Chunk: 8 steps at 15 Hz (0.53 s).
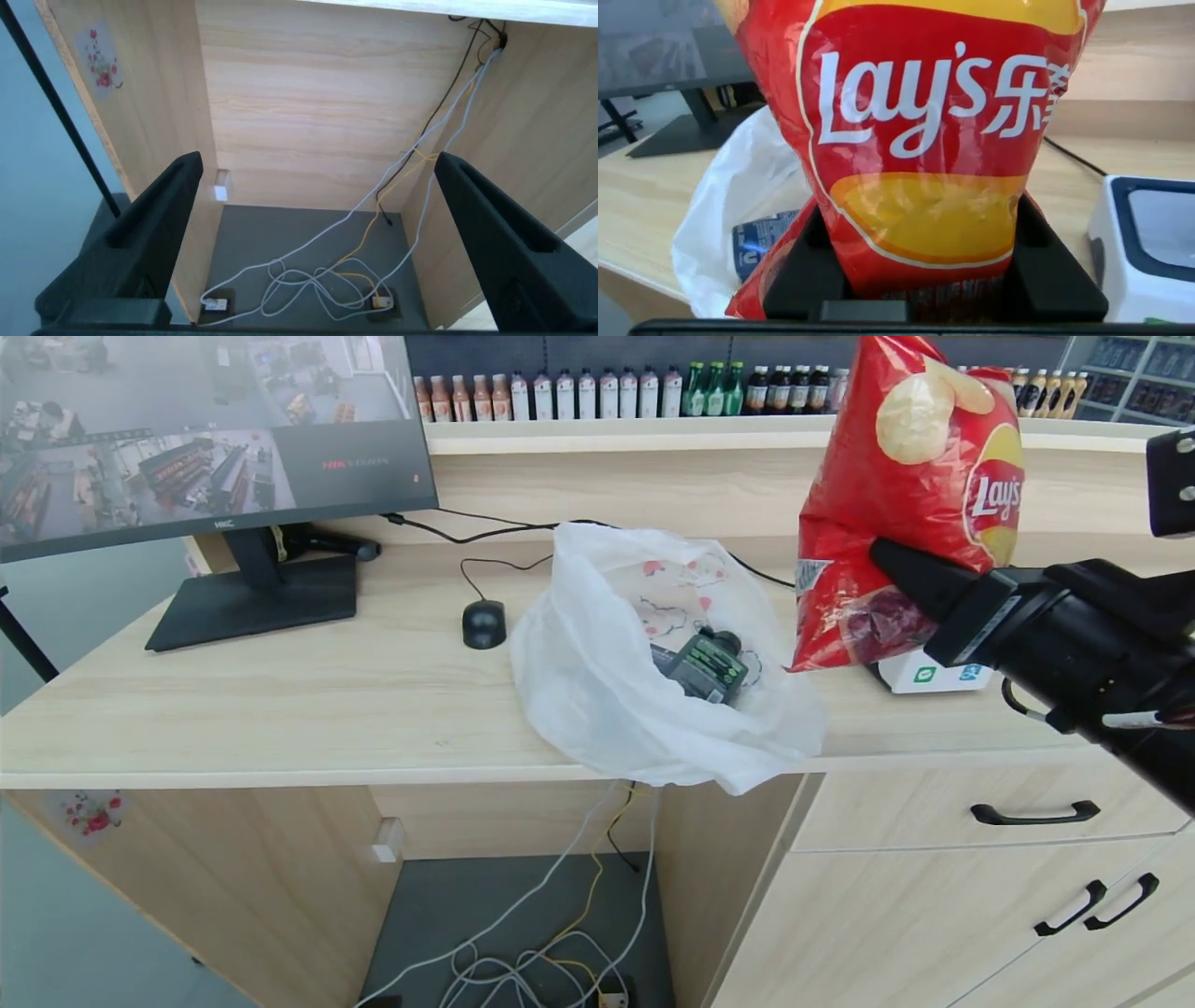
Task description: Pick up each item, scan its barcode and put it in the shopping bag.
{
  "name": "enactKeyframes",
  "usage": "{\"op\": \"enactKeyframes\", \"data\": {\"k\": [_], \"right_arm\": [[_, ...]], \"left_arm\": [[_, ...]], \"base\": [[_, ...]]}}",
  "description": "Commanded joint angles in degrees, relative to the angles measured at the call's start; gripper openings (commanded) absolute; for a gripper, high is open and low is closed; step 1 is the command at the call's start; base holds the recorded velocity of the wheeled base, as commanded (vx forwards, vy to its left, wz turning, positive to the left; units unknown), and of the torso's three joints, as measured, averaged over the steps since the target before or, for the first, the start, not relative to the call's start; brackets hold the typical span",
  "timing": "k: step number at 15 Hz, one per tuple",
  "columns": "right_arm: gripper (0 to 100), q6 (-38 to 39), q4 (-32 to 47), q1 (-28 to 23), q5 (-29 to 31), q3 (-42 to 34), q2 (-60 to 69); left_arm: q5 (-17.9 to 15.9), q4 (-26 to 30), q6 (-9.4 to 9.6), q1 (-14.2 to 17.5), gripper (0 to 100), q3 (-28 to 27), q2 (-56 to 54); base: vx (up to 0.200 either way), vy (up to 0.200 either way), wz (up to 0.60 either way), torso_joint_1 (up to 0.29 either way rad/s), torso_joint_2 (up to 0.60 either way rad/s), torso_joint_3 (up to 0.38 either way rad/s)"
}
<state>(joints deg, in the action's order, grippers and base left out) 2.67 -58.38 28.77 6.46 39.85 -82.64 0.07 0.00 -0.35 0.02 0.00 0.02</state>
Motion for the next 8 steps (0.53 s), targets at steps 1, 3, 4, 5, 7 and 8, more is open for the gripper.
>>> {"op": "enactKeyframes", "data": {"k": [1,3,4,5,7,8], "right_arm": [[0,0.1,0.0,0.1,-0.1,1.3,-2.4],[0,0.4,0.0,-0.2,-0.1,2.9,-4.3],[0,0.7,0.0,-0.5,-0.1,4.0,-5.4],[0,0.7,0.0,-0.6,0.0,4.9,-6.3],[0,0.7,0.0,-0.6,0.1,7.8,-9.6],[0,0.6,0.0,-0.9,0.2,9.2,-11.1]], "left_arm": [[0.0,0.0,0.00,0.0,100,0.0,0.0],[0.0,0.0,0.00,0.0,100,0.0,0.0],[0.0,0.0,0.00,0.0,100,0.0,0.0],[0.0,0.0,0.00,-0.1,100,0.0,0.0],[0.0,0.0,0.00,0.0,100,0.0,0.0],[0.0,0.0,0.00,0.0,100,0.0,0.0]], "base": [[0.000,0.000,0.00,0.000,0.00,0.000],[0.000,0.000,0.00,0.000,0.00,0.000],[0.000,0.000,0.00,0.000,0.00,0.000],[0.000,0.000,0.00,0.000,0.00,0.000],[0.000,0.000,0.00,0.000,0.00,0.000],[0.000,0.000,0.00,0.000,0.00,0.000]]}}
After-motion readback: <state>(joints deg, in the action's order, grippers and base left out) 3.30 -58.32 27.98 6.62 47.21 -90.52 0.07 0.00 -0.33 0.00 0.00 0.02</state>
